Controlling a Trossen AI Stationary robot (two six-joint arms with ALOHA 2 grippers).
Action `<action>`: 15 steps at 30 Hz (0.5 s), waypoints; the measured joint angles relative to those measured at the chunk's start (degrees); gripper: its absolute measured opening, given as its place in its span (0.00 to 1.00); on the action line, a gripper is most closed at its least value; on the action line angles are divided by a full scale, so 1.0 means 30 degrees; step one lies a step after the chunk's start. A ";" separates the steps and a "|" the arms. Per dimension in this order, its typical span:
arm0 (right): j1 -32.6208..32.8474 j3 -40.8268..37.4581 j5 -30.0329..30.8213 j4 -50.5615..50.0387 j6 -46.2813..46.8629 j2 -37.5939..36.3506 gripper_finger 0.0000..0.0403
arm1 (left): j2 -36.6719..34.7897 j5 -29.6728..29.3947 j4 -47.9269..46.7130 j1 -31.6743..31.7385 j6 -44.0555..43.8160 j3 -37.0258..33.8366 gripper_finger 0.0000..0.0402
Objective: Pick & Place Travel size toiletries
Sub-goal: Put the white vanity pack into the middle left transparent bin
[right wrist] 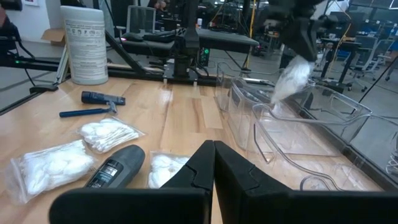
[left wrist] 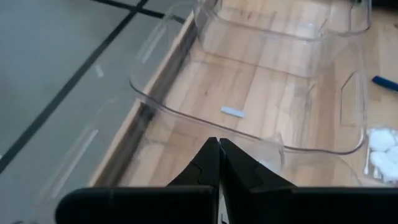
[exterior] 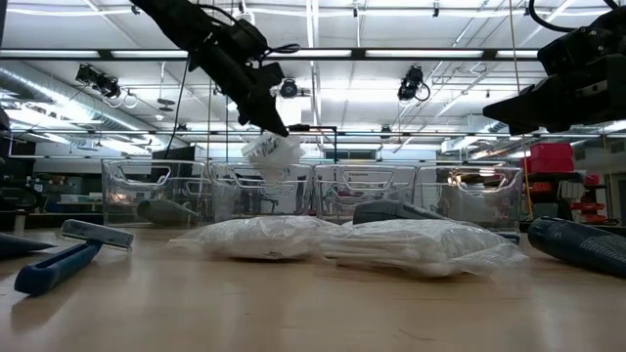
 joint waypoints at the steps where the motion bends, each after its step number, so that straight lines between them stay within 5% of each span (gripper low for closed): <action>1: -0.0001 -0.0006 -0.0001 0.0000 0.0000 0.0000 0.03 | 0.0165 0.0097 -0.0014 0.0000 -0.0018 0.0000 0.01; 15: 0.0000 0.0000 -0.0004 0.0000 0.0000 0.0000 0.03 | 0.0404 -0.0137 -0.0202 0.0029 -0.0320 0.0000 0.09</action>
